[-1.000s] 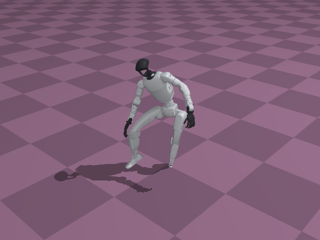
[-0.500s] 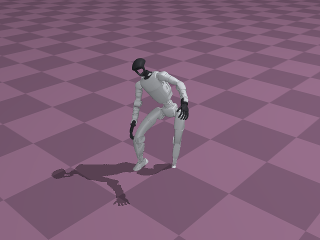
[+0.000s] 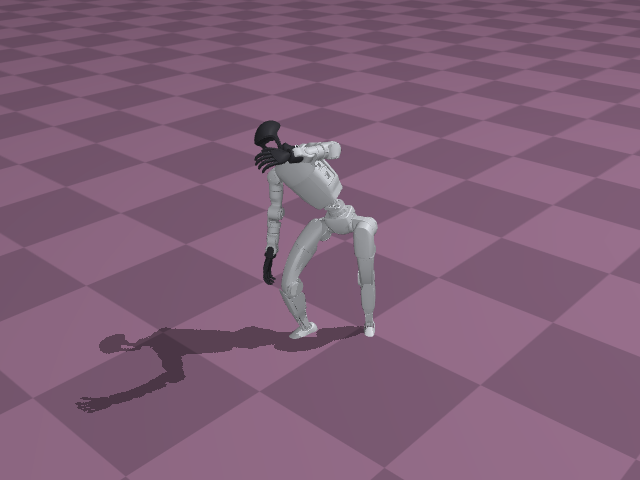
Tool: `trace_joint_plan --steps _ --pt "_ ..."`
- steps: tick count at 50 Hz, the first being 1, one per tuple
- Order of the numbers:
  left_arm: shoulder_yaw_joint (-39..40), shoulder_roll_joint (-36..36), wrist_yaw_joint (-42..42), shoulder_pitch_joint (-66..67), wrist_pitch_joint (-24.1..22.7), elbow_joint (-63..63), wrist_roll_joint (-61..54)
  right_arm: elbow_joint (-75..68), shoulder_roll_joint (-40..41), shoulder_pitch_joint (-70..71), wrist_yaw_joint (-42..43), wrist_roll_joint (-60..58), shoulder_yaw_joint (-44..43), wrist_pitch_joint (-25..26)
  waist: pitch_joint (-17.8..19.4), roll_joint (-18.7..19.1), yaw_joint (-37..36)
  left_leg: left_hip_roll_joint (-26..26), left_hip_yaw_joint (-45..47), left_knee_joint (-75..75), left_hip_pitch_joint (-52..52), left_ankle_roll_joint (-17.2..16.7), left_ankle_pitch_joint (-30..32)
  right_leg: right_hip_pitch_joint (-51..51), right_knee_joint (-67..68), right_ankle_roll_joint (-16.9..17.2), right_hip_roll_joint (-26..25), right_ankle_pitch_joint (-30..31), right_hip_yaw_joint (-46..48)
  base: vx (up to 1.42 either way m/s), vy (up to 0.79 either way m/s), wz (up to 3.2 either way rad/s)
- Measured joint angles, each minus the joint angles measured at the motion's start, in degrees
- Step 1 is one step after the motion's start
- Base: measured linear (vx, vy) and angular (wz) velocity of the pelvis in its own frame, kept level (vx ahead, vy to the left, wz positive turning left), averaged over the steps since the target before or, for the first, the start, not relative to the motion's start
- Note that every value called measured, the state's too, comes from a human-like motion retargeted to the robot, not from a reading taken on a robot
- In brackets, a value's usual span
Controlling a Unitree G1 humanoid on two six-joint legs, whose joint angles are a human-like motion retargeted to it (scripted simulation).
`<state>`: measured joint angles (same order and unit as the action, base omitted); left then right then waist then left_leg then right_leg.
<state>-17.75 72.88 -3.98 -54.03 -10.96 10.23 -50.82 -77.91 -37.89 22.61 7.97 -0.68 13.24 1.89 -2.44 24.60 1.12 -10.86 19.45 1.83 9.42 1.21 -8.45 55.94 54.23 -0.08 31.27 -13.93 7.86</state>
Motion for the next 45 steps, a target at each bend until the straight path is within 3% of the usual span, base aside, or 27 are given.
trace_joint_plan --steps 8,15,25,45 --pt "-20.1 1.1 -5.0 -14.1 4.7 0.2 5.8 0.5 -2.6 2.0 -1.3 -3.7 4.7 -0.3 -1.2 1.8 0.9 3.8 4.4 -5.3 3.1 -0.1 5.4 -2.4 -3.0 -1.9 -1.7 -2.3 1.4 0.12 -0.15 0.06" --pt "-38.8 1.4 -8.1 -31.4 8.1 10.0 13.3 -0.3 -6.2 2.2 -3.8 -6.0 7.6 -0.4 -3.0 4.2 0.8 7.3 4.6 -16.3 11.3 0.1 1.5 -4.4 -4.5 -1.8 -2.1 -2.8 2.8 0.02 -0.02 0.03" --pt "-62.5 -2.4 -10.4 -56.5 9.8 24.9 18.0 -0.6 -8.3 -0.6 -7.2 -5.6 4.0 -0.5 -7.0 4.7 -1.9 6.3 3.5 -16.7 14.9 0.2 1.1 -3.3 -5.5 -0.4 -1.9 -1.6 1.3 0.01 0.05 0.02" --pt "-62.5 -9.8 -12.0 -62.5 10.7 29.0 23.8 -2.4 -12.7 -4.1 -9.0 -3.9 -2.0 0.5 -9.8 5.0 -5.2 -0.8 5.4 -2.0 10.1 1.1 6.1 1.0 -3.9 2.1 1.7 0.3 -4.2 0.01 0.04 0.06"
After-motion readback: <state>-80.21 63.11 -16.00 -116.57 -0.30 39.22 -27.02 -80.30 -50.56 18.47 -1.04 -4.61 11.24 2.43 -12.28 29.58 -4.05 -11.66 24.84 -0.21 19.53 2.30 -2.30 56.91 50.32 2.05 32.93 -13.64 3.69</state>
